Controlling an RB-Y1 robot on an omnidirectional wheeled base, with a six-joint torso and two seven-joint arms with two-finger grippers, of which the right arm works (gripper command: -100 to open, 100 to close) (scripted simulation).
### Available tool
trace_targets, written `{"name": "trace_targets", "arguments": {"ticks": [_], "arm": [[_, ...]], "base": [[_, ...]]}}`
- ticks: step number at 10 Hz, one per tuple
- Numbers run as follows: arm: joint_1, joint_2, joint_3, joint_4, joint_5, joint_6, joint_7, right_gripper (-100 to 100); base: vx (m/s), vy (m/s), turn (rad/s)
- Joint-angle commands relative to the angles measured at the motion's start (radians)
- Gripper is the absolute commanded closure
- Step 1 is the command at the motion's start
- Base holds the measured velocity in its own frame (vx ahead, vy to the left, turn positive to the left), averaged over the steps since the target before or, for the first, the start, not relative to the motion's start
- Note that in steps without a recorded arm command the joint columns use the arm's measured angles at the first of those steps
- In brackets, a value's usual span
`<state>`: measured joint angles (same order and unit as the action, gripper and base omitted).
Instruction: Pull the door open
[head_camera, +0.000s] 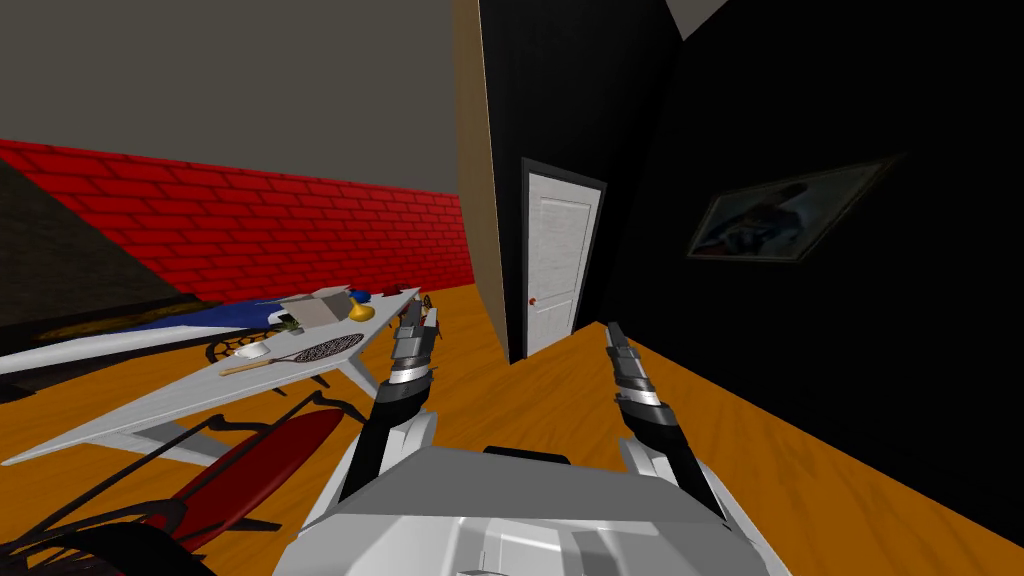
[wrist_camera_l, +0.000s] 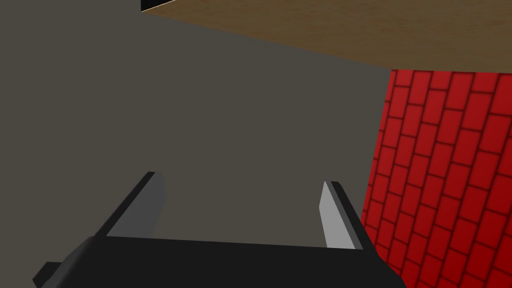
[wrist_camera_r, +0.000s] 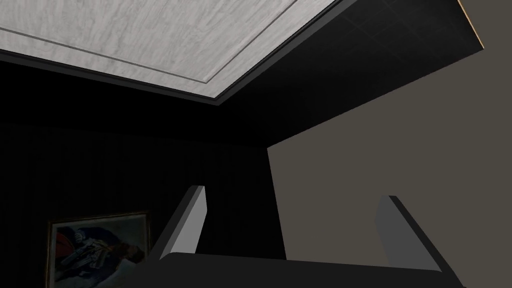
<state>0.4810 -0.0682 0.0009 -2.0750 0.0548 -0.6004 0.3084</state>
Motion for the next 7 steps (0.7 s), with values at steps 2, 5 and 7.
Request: {"name": "trace_targets", "arguments": {"ticks": [2,5,7], "arm": [[-0.015,-0.009,-0.007,0.051,0.0,-0.005,0.053,-100],[-0.029,-0.018,-0.013,0.119,0.002,-0.018,0.117,-100],[-0.039,-0.023,-0.017,0.165,0.002,-0.027,0.16,-100]], "base": [[0.101,-0.039,0.138],[0.088,-0.025,0.112],[0.095,-0.052,0.152]]}}
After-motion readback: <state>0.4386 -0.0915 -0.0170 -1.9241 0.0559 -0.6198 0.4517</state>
